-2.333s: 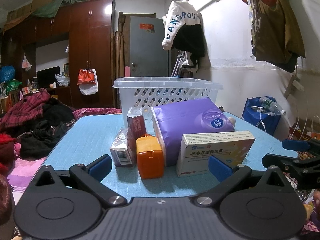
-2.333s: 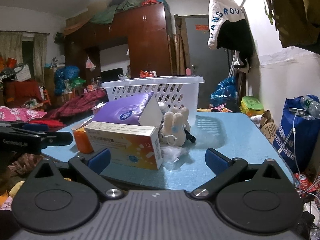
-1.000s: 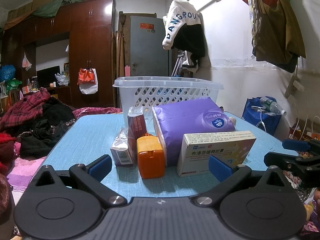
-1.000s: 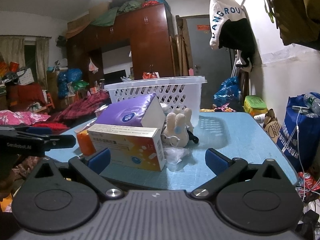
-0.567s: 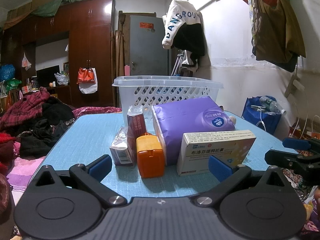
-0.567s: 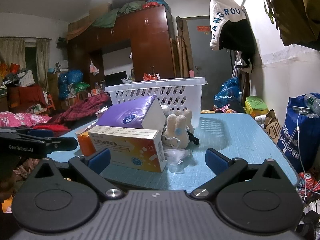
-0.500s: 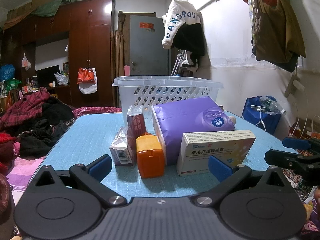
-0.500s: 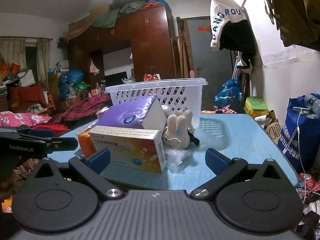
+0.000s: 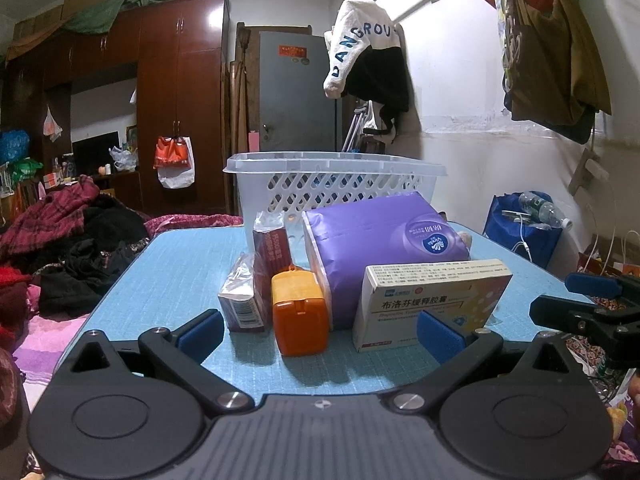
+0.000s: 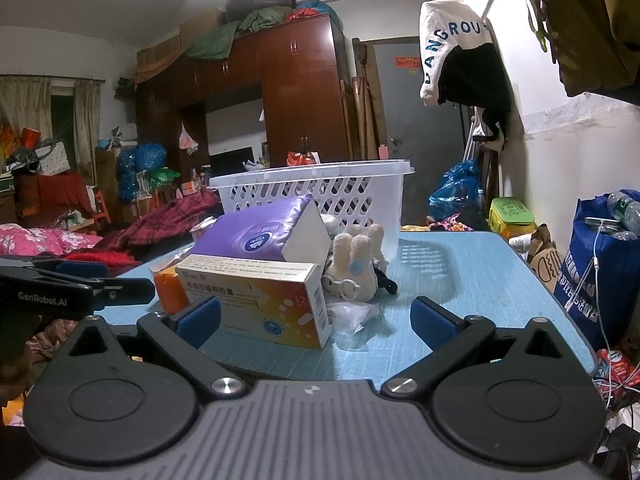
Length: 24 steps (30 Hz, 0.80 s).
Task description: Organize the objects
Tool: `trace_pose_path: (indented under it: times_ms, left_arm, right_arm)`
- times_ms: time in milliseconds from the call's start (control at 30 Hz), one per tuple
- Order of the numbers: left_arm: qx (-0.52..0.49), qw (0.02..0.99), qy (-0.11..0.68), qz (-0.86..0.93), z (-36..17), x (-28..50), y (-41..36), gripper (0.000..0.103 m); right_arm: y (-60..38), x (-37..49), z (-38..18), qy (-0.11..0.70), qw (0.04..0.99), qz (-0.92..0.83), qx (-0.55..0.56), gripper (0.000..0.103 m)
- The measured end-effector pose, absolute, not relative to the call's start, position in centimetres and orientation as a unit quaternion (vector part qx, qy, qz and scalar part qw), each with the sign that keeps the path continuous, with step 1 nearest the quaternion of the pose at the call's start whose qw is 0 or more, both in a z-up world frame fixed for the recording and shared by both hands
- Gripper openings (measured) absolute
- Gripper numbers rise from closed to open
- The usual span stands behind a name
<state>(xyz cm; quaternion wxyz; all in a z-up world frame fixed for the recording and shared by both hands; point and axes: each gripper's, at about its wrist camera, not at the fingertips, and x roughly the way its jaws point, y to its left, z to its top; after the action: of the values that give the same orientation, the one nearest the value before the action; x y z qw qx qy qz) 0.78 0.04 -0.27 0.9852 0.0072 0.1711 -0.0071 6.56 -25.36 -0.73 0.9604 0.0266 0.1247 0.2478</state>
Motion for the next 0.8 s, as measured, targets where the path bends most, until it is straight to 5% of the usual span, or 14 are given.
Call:
trace_pose_path:
  times_ms: [800]
  left_arm:
    - [0.031,0.993,0.113,-0.005,-0.06,0.61,-0.24,0.103]
  right_arm:
    - [-25.45,6.63,-1.46,0.061,0.971,0.231,0.006,0.103]
